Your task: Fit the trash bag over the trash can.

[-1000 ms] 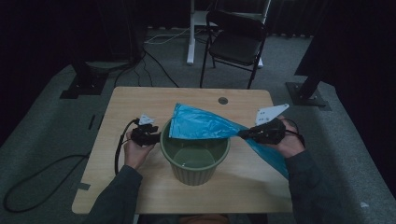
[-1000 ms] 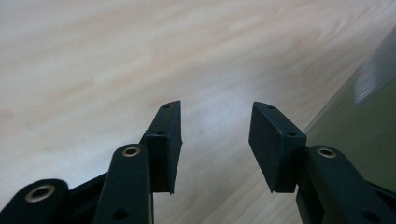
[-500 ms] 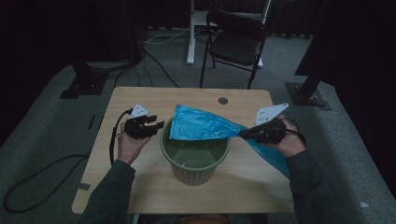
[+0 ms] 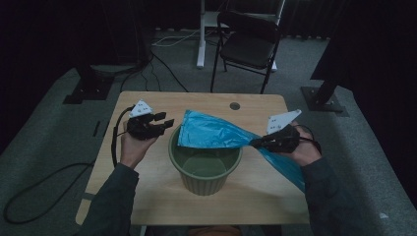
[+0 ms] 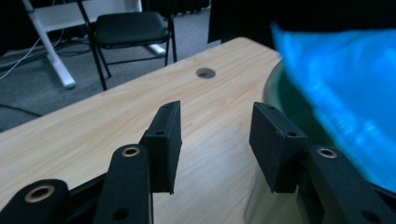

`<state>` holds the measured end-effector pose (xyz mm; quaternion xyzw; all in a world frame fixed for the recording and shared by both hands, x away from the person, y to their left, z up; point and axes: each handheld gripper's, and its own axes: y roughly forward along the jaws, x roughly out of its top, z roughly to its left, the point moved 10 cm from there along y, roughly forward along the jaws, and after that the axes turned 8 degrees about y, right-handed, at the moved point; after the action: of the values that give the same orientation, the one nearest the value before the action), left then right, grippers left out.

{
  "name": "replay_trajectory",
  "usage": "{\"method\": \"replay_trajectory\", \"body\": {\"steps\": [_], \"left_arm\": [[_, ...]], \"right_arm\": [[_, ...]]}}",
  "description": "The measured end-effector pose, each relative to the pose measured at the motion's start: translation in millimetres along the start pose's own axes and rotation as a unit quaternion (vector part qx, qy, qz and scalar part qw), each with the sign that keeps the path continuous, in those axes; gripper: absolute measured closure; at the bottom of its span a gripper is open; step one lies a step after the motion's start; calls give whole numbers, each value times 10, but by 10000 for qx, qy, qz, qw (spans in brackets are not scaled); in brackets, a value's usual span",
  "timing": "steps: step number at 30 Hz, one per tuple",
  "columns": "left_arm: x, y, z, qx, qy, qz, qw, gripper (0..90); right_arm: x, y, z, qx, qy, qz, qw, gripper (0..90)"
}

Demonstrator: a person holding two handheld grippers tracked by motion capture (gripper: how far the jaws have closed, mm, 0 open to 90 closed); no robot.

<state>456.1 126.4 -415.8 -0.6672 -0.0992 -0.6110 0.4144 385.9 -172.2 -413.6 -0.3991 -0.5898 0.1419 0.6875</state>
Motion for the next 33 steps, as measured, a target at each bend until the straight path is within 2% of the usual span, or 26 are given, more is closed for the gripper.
{"method": "replay_trajectory", "body": {"steps": [11,18,27,33], "left_arm": [[179,71,-170,-198,181,-115,9996,519],[182,105,-209,-225,249,-41,9994,520],[130,161,-276,-283,349,99,9989,520],[140,171,-306,-310,420,109,9986,521]], "right_arm": [[23,-6,58,88,-154,-10,9998,895],[36,-35,74,117,-219,-72,9997,895],[148,-139,129,266,-379,-378,9982,895],[213,-135,159,346,-435,-457,9974,895]]}}
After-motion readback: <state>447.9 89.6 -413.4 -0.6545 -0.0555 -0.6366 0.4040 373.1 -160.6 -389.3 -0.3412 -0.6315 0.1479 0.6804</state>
